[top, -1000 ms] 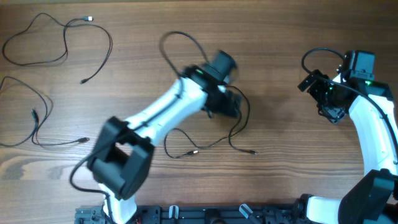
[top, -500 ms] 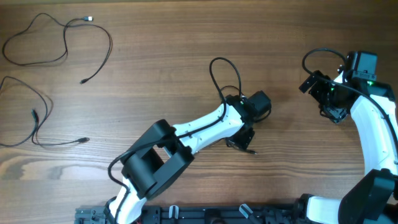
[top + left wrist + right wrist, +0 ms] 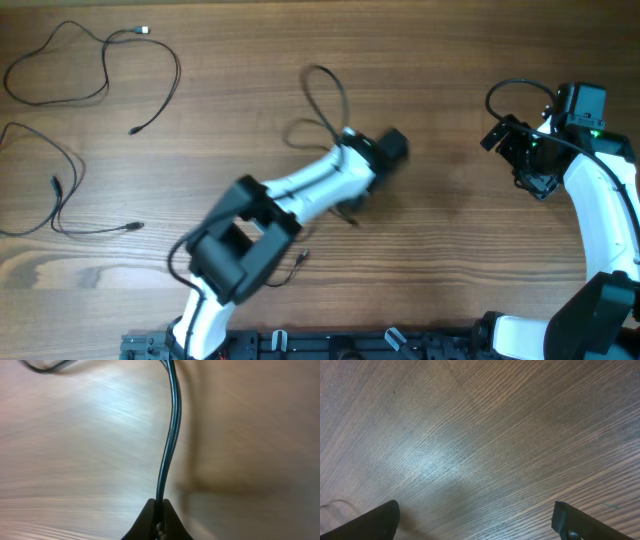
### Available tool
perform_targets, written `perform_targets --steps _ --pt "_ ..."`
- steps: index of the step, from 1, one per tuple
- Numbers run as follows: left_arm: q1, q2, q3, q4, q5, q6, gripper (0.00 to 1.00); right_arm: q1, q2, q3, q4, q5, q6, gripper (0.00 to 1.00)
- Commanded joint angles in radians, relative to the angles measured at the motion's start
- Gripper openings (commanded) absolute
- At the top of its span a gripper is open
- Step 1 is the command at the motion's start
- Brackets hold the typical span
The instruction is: Untangle cables
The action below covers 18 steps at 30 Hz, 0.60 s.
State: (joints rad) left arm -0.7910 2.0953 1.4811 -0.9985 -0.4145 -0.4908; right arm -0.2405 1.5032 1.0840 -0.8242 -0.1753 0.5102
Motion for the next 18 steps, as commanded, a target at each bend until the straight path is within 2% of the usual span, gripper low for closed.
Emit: perform_targets --steps 1,2,4,6,9,10,12,14,16,18 --pt "0.176 -0.138 0.0 0.045 -0.158 0.068 0.04 -0.003 -0.005 0.014 -0.004 -0.003 -0.012 1.0" --pt "0.212 -0.149 0.0 0.069 -0.158 0.146 0.04 -0.003 -0.005 0.014 -0.004 -0.003 -0.011 1.0" --pt "0.31 -0.157 0.0 0.156 -0.16 0.45 0.04 -0.003 -0.005 0.014 -0.004 -0.003 -0.01 1.0" --pt "0.385 -0.157 0.0 0.264 -0.182 0.685 0.04 -0.003 -0.005 0.014 -0.004 -0.003 -0.01 1.0" --pt "0.462 -0.177 0.0 0.541 -0.359 0.812 0.04 -0.003 -0.005 0.014 -0.004 -0.003 -0.01 1.0" --pt "0.483 -0.201 0.0 0.712 -0.388 0.914 0.04 -0.003 -0.005 0.014 -0.003 -0.003 -0.01 1.0" --pt "0.496 -0.235 0.0 0.919 -0.383 1.017 0.04 -0.003 -0.005 0.014 0.001 -0.003 -0.009 1.0" --pt "0.499 -0.261 0.0 1.026 -0.338 1.044 0.04 -0.003 -0.004 0.014 0.004 -0.003 -0.009 1.0" --pt "0.499 -0.272 0.0 0.988 -0.263 1.031 0.04 -0.003 -0.004 0.014 0.009 -0.003 -0.009 1.0" --pt "0.499 -0.27 0.0 0.802 -0.184 0.99 0.04 -0.003 -0.004 0.014 0.015 -0.003 -0.009 1.0"
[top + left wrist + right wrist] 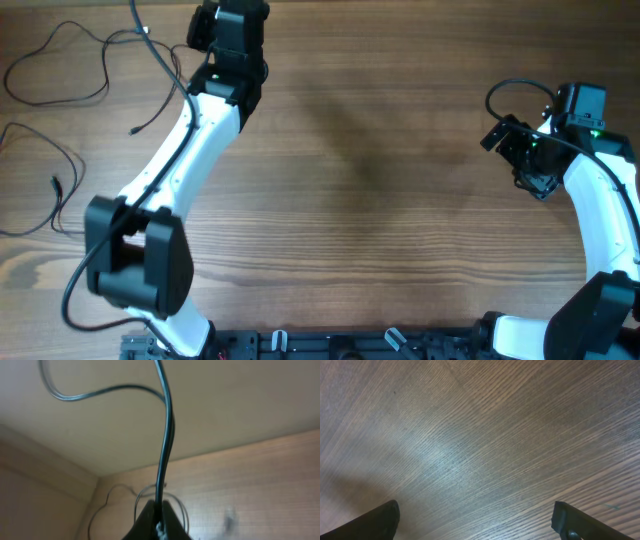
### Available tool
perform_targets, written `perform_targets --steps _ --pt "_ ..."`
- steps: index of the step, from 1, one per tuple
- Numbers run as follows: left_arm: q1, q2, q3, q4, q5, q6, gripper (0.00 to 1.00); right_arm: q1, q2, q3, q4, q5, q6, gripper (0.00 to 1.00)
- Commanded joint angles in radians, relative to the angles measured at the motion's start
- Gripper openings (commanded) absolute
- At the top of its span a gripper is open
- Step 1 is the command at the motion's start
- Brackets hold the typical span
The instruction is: Untangle cables
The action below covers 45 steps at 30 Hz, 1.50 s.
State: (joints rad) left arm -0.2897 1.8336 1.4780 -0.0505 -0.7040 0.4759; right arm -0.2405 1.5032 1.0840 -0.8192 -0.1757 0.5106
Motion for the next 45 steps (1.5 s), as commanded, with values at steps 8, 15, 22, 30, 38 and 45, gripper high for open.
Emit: perform_targets --steps 8,15,22,30,38,45 --pt "0.08 0.0 -0.052 -0.701 0.493 -0.1 0.04 -0.003 -0.003 0.014 0.044 -0.002 -0.011 1.0" --pt "0.141 0.0 -0.131 -0.706 0.536 -0.098 0.04 -0.003 -0.003 0.014 0.055 0.002 -0.013 1.0" --pt "0.142 0.0 -0.139 -0.7 0.516 -0.09 0.74 -0.003 -0.003 0.013 0.056 0.003 -0.014 1.0" --pt "0.141 -0.094 -0.084 -0.649 0.48 -0.287 1.0 -0.003 -0.003 0.013 0.056 0.002 -0.014 1.0" --pt "0.146 -0.507 -0.073 -0.65 0.576 -0.468 1.0 -0.003 -0.003 0.014 0.036 0.07 -0.096 1.0" --pt "0.33 -0.656 -0.073 -0.753 0.573 -0.493 1.0 -0.003 -0.085 0.037 0.244 -0.077 -0.181 1.0"
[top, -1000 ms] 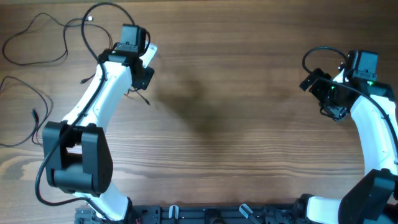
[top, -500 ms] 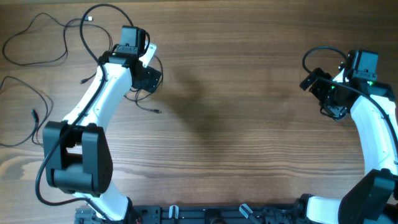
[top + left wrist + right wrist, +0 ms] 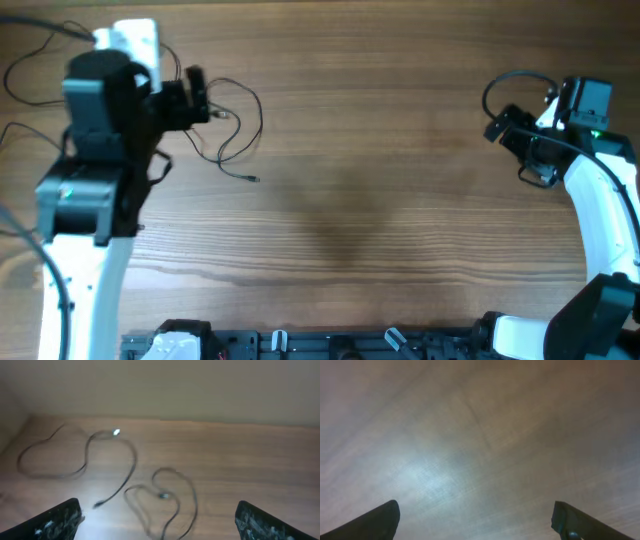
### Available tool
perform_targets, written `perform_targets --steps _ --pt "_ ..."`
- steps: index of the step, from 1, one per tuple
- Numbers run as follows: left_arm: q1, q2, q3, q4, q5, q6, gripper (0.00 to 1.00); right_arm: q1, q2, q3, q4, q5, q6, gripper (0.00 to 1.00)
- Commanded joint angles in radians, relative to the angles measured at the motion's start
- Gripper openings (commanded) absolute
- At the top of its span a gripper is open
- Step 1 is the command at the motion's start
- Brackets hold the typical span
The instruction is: Untangle cables
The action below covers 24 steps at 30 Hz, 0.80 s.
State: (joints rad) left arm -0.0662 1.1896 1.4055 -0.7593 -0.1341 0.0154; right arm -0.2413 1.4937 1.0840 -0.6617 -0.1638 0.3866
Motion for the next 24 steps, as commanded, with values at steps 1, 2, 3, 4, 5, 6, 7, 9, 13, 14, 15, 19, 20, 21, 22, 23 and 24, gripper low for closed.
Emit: perform_targets --steps 1,2,3,4,5,6,7,9,13,14,15,19,20,21,22,23,24 --pt "0.142 -0.018 -0.001 -0.061 0.004 -0.033 1.0 -0.002 -0.095 0.045 0.134 -0.114 -0.057 1.0" --pt "0.194 -0.027 -0.001 -0.08 0.012 -0.047 1.0 -0.002 -0.131 0.055 0.229 -0.145 -0.057 1.0" --pt "0.233 -0.036 -0.001 -0.092 0.035 -0.056 1.0 -0.002 -0.161 0.057 0.32 -0.153 -0.057 1.0" --pt "0.267 -0.047 -0.001 -0.102 0.078 -0.058 1.0 -0.002 -0.185 0.057 0.404 -0.152 -0.058 1.0" --pt "0.301 -0.061 -0.001 -0.114 0.14 -0.058 1.0 -0.002 -0.212 0.057 0.528 -0.152 -0.057 1.0" --pt "0.316 -0.069 -0.001 -0.125 0.172 -0.058 1.0 -0.002 -0.224 0.057 0.61 -0.152 -0.057 1.0" --pt "0.331 -0.077 -0.001 -0.145 0.194 -0.058 1.0 -0.002 -0.235 0.057 0.712 -0.152 -0.058 1.0" --pt "0.339 -0.083 -0.001 -0.196 0.189 -0.056 1.0 -0.002 -0.244 0.057 0.846 -0.153 -0.058 1.0" --pt "0.34 -0.078 -0.001 -0.309 0.186 -0.054 1.0 -0.002 -0.245 0.057 0.949 -0.152 -0.098 1.0" --pt "0.34 -0.077 -0.001 -0.336 0.186 -0.054 1.0 -0.002 -0.245 0.057 0.929 -0.152 -0.124 1.0" --pt "0.34 -0.075 -0.001 -0.356 0.187 -0.054 1.0 -0.001 -0.246 0.056 0.898 -0.152 -0.146 1.0" --pt "0.34 -0.073 -0.001 -0.423 0.187 -0.054 1.0 0.0 -0.3 0.053 0.725 -0.145 -0.203 1.0" --pt "0.34 -0.073 -0.001 -0.424 0.186 -0.054 1.0 0.0 -0.327 0.053 0.696 -0.145 -0.203 1.0" --pt "0.34 -0.073 -0.001 -0.424 0.186 -0.054 1.0 0.0 -0.356 0.053 0.671 -0.145 -0.203 1.0" --pt "0.34 -0.073 -0.001 -0.423 0.186 -0.054 1.0 0.0 -0.38 0.053 0.655 -0.145 -0.203 1.0" --pt "0.34 -0.082 -0.001 -0.427 0.186 -0.054 1.0 0.0 -0.421 0.053 0.635 -0.145 -0.202 1.0" --pt "0.34 -0.084 -0.001 -0.427 0.186 -0.054 1.0 0.0 -0.447 0.053 0.624 -0.146 -0.2 1.0"
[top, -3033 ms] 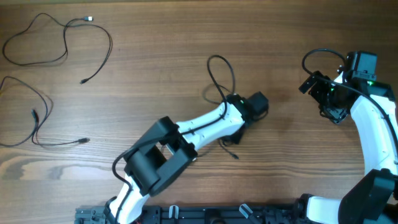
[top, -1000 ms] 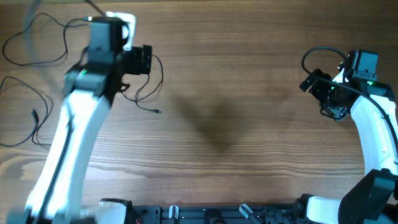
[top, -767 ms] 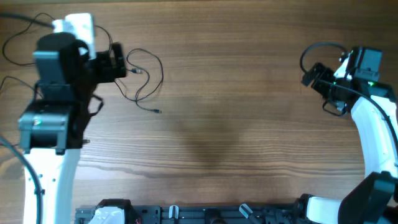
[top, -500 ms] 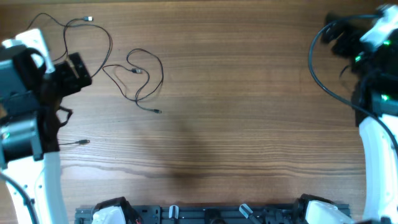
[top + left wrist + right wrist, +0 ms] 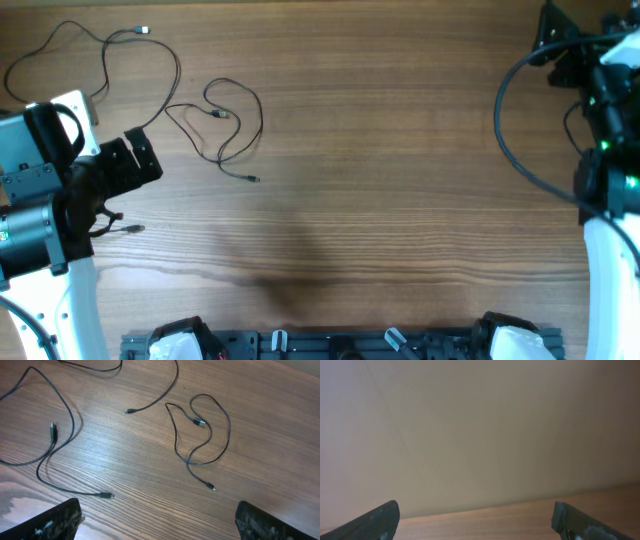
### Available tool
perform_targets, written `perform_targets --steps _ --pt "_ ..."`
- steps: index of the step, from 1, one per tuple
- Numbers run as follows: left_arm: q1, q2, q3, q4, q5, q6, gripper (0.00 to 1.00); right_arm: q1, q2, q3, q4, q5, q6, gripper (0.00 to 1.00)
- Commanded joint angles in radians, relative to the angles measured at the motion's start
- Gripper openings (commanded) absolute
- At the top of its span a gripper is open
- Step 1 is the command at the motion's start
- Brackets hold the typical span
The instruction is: Untangle cables
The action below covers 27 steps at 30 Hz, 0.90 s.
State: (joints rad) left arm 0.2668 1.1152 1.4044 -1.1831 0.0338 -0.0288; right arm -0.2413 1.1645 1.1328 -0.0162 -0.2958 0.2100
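Three thin black cables lie apart on the left of the wooden table. One looped cable [image 5: 232, 118] [image 5: 201, 435] sits right of the others. A long cable [image 5: 105, 55] with a pale plug runs along the back left. The third cable [image 5: 52, 442] lies at the left edge, partly hidden under my left arm in the overhead view. My left gripper [image 5: 157, 525] hangs open above the table, nearer than the cables and holding nothing. My right gripper [image 5: 477, 520] is open and empty at the far right back corner, facing a beige wall.
My left arm [image 5: 50, 200] stands over the left edge of the table. My right arm [image 5: 605, 110] and its own black lead [image 5: 515, 120] occupy the right edge. The table's back edge [image 5: 520, 502] meets the wall.
My left arm has drawn back from beside the looped cable to the table's left edge. My right arm has moved to the far right corner and now faces the wall. The cables lie unchanged.
My left gripper was shut on a black cable at the table's middle, then held it at the back left. Later it stood open with that cable lying looped beside the other two. Now both arms are at the table's sides, the right one open throughout.
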Motion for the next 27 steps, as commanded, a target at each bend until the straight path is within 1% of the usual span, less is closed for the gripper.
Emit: perform_targets --steps 1,2,3,6,10,13,17,20,27 --pt "0.006 -0.01 0.0 -0.003 0.018 -0.01 1.0 0.0 -0.145 0.004 -0.032 -0.021 -0.022 1.0" --pt "0.006 -0.01 0.0 -0.003 0.018 -0.01 1.0 0.006 -0.236 0.004 -0.086 -0.025 0.006 1.0" --pt "0.006 -0.01 0.0 -0.003 0.018 -0.01 1.0 0.018 -0.321 0.004 -0.154 -0.024 -0.001 1.0" --pt "0.006 -0.012 0.0 -0.003 0.018 -0.01 1.0 0.034 -0.44 0.004 -0.247 -0.024 -0.002 1.0" --pt "0.006 -0.036 0.0 -0.003 0.018 -0.01 1.0 0.069 -0.578 0.004 -0.288 -0.024 0.0 1.0" --pt "0.006 -0.088 0.0 -0.003 0.018 -0.01 1.0 0.093 -0.663 0.004 -0.31 -0.024 0.001 1.0" --pt "0.006 -0.207 0.0 -0.003 0.018 -0.01 1.0 0.095 -0.754 0.004 -0.365 -0.024 0.0 1.0" --pt "0.005 -0.319 0.0 -0.003 0.018 -0.01 1.0 0.094 -0.818 0.004 -0.377 -0.024 0.001 1.0" --pt "0.006 -0.63 0.0 -0.004 0.018 -0.01 1.0 0.094 -0.946 0.007 -0.409 -0.024 0.002 1.0"
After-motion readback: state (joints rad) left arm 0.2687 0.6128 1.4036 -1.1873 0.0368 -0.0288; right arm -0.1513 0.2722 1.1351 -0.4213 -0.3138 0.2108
